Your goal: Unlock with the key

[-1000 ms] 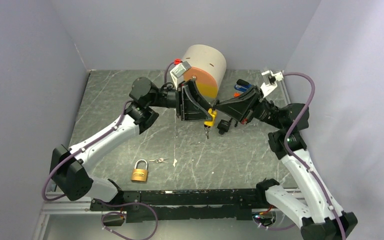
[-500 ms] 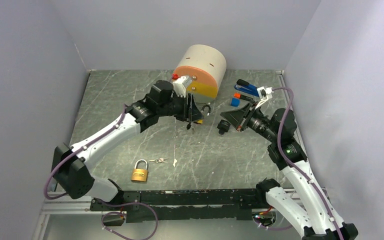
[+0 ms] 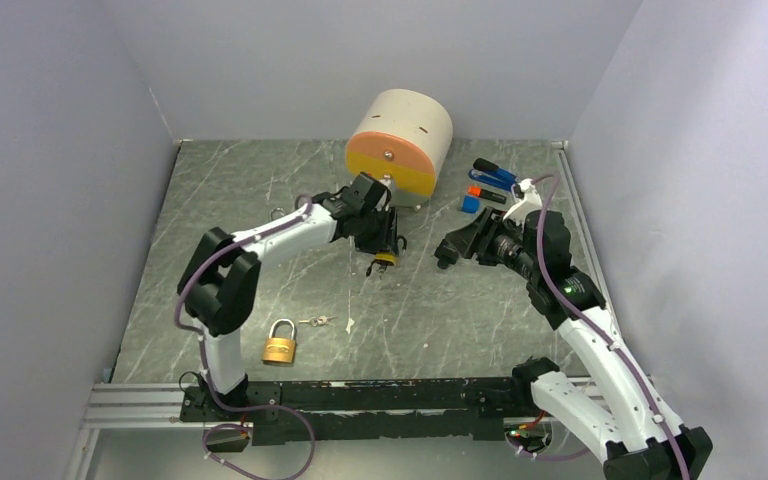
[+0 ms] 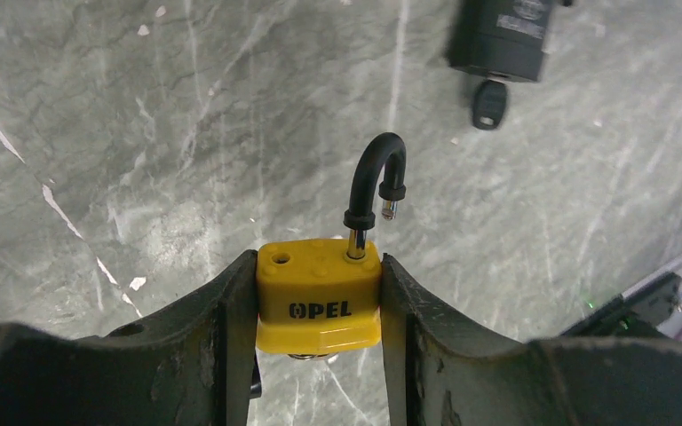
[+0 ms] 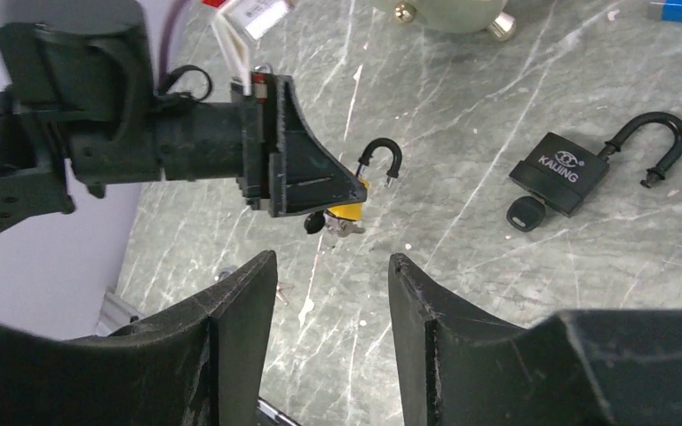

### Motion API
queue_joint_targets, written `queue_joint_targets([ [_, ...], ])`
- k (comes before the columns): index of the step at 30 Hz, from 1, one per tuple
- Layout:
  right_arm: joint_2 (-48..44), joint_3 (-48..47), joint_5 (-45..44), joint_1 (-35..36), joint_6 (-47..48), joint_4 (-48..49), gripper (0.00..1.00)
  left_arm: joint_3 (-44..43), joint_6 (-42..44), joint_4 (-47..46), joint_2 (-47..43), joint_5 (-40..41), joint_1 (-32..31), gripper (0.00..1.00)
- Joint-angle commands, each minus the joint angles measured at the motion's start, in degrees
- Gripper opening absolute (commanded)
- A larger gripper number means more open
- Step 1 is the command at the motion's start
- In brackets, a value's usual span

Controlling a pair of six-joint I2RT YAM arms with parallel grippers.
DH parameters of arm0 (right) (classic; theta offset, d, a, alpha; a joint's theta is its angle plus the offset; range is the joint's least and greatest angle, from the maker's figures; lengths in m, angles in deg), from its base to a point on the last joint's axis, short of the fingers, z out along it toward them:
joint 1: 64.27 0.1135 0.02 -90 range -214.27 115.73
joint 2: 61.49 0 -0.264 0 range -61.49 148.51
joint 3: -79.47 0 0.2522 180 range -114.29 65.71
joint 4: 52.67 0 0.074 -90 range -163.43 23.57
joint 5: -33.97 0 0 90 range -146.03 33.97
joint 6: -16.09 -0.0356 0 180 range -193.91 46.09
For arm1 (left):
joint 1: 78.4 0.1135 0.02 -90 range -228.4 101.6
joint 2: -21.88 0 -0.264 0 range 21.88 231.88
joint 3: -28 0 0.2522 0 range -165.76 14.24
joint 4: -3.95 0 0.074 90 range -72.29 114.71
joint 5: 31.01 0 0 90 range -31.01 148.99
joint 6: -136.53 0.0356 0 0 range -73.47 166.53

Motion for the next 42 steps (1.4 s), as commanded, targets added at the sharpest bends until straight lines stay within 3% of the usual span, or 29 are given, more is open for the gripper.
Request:
queue_joint_targets([
  [1, -1.0, -2.1, -3.9, -0.1, 0.7, -1.8, 0.52, -4.2, -5.1, 1.0, 3.3, 3.4, -0.4, 0.02],
  [10, 1.3, -2.8, -1.9, -0.1, 0.0, -3.9, 0.52, -3.4, -15.1, 3.4, 9.7, 20.7, -3.0, 0.06],
  [13, 1.6, -3.0, -1.4, -0.1, 0.0, -4.2, 0.52, -3.9, -16.9, 5.2, 10.8, 22.7, -2.9, 0.22],
  [16, 1.9, -2.9, -0.9, -0.1, -0.1, -4.1, 0.52, -4.4, -17.6, 6.6, 10.2, 23.3, -2.9, 0.54],
  [18, 2.2, -3.0, -0.5, -0.1, -0.2, -3.8, 0.52, -3.9, -17.6, 6.6, 8.3, 23.2, -3.0, 0.71],
  [23, 3.5, -3.3, 0.8, -0.1, -0.2, -3.4, 0.52, -1.0, -17.3, 9.1, 0.5, 24.8, -2.9, 0.94],
  [31, 6.3, -2.6, 2.6, -0.1, -0.4, -2.7, 0.52, 10.0, -28.4, 29.5, -14.9, 30.0, -2.9, 0.94],
  [35, 8.7, -2.9, 9.1, -0.1, 1.8, 0.3, 0.52, 17.6, -35.9, 36.8, -22.0, 28.1, -2.9, 0.94],
  [37, 10.4, -3.0, 14.3, 0.1, 3.3, 2.4, 0.52, 21.8, -38.4, 37.2, -25.7, 26.3, -2.9, 0.94],
  [42, 17.2, -5.0, 16.7, 7.3, 6.8, 1.8, 0.52, 31.0, -38.8, 27.6, -35.1, 20.4, -2.9, 0.74],
])
